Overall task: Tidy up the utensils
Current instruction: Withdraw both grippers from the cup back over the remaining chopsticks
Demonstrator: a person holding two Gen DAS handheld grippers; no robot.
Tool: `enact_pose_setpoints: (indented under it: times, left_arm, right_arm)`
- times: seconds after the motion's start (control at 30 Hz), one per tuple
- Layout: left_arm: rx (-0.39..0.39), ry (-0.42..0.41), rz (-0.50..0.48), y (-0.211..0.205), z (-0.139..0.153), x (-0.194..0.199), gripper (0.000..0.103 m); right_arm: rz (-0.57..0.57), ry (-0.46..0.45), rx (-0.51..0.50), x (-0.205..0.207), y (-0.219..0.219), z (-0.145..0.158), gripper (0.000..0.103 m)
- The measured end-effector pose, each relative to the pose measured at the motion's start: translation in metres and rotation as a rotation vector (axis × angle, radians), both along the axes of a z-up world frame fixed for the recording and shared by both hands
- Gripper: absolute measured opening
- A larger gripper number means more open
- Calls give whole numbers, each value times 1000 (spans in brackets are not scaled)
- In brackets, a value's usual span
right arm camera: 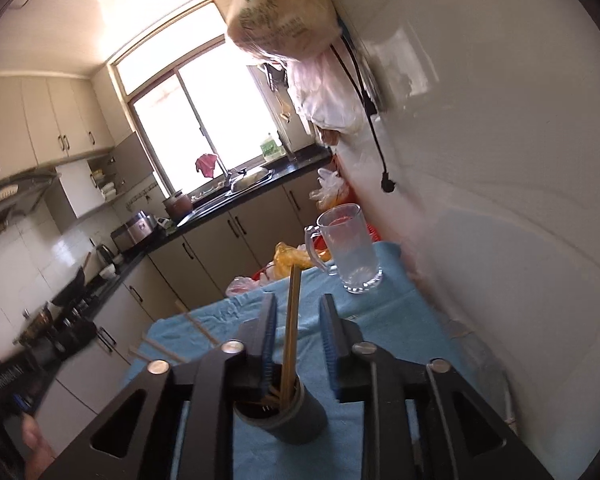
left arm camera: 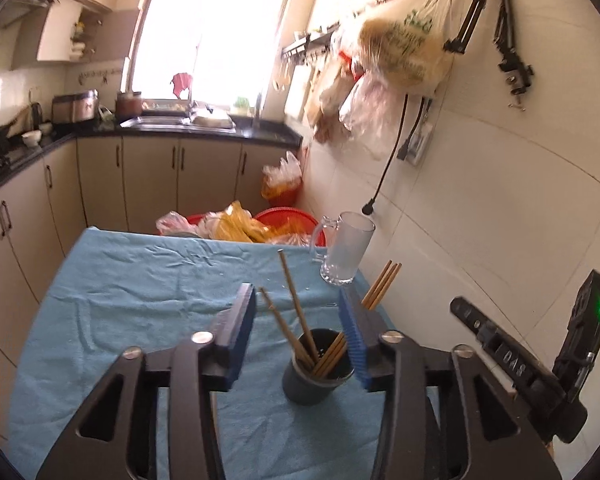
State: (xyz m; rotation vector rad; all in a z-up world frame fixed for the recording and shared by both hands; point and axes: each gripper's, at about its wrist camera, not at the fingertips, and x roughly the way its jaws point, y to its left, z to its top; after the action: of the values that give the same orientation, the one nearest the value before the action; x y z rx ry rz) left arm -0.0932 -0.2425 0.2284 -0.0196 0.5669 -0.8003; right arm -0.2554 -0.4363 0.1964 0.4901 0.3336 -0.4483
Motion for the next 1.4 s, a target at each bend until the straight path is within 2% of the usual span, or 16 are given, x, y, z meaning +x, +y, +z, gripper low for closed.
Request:
enact_pose_setpoints:
  times: [0.03, 0.1, 0.2, 0.23, 0.3, 0.37, 0.4, 0.57, 0.67, 0.73, 0.8, 0.87, 1.03, 1.13, 1.3, 1.4]
  left_arm:
    - [-5, -19, 11, 10, -2, -8, 53]
    - [6, -56, 36, 28, -6, -22, 61]
    - [43, -94, 78, 59, -23, -41, 69]
    - [69, -97, 86, 68, -30, -46, 72]
    - [104, -77, 105, 88, -44, -53, 77]
    - [134, -51, 146, 113, -61, -60, 89]
    - [145, -43, 166, 123, -67, -63, 94]
    - [178, 46, 258, 179, -100, -65, 96]
    - [143, 92, 261, 207, -116, -66, 96]
    - [140, 112, 309, 221, -125, -66, 96]
    - [172, 162, 322, 226, -137, -61, 96]
    - [178, 228, 325, 232, -152, -56, 96]
    - [192, 260, 347, 240, -174, -46, 96]
    - [217, 273, 388, 245, -187, -33, 96]
    - [258, 265, 433, 250, -203, -14, 96]
    - [262, 284, 443, 254, -213, -7, 96]
  right_arm:
    - [14, 16, -17, -2, 9, -2, 35]
    - [44, 63, -63, -6, 32, -9, 54]
    - [78, 80, -117, -17, 64, -22, 63]
    - [94, 86, -121, -21, 72, -26, 66]
    - [127, 88, -105, -28, 88, -35, 82]
    - [128, 57, -95, -38, 101, -42, 84]
    - [120, 50, -97, -40, 106, -44, 84]
    - [148, 98, -87, -41, 129, -56, 83]
    - [188, 145, -17, -40, 139, -66, 80]
    - [216, 191, 23, -37, 147, -75, 73]
    - [287, 263, 64, -26, 155, -85, 54]
    - [321, 302, 117, -19, 158, -94, 50]
    - [325, 379, 109, -4, 168, -105, 50]
    - [321, 417, 161, 10, 165, -114, 50]
    - [333, 502, 181, 49, 159, -124, 49]
    - [342, 551, 203, 78, 154, -132, 33]
